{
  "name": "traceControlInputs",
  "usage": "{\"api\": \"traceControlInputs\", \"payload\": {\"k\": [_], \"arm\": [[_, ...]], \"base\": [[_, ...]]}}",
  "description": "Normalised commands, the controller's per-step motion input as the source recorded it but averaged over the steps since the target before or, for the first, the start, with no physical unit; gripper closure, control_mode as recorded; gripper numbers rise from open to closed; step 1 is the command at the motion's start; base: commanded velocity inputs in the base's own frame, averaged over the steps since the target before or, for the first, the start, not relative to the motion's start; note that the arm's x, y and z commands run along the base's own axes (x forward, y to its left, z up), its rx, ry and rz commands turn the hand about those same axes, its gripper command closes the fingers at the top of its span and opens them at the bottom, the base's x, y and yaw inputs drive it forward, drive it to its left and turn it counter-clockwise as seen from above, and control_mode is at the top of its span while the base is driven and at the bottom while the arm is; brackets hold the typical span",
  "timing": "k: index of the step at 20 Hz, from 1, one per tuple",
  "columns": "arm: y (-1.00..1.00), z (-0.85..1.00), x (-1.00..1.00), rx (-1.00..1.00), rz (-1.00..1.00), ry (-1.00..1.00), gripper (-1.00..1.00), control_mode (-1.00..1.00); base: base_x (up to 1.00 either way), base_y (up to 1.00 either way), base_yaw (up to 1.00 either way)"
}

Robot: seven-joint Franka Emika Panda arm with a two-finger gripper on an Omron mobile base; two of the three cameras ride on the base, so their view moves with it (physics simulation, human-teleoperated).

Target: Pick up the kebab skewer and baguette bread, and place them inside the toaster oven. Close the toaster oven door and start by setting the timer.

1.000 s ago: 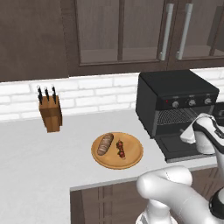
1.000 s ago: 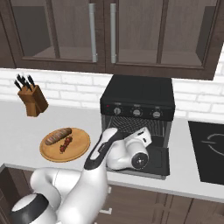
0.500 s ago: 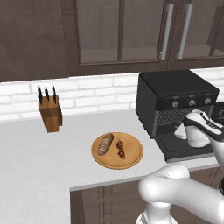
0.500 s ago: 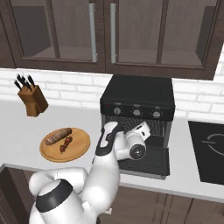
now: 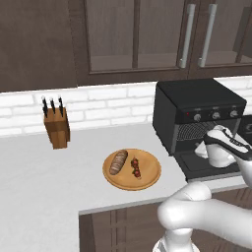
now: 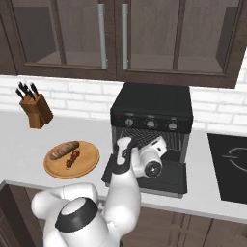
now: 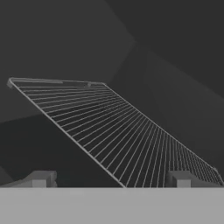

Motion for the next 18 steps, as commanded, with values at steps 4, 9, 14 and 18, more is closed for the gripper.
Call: {"api": "traceControlInputs", "payload": {"k": [4, 9, 14, 18], "arm": [[-0.19, -0.04, 0.24, 0.0, 0.01, 0.0, -1.0, -1.0], [-0.13, -0.21, 0.2, 0.0, 0.01, 0.0, -1.0, -1.0], [0.0, -0.17, 0.29, 0.0, 0.0, 0.0, -1.0, -1.0], [0.0, -0.24, 0.27, 0.0, 0.0, 0.0, -1.0, -1.0]], "base": [[0.0, 0.0, 0.0], [0.0, 0.0, 0.0], [0.0, 0.0, 0.0], [0.0, 0.0, 0.0]]}}
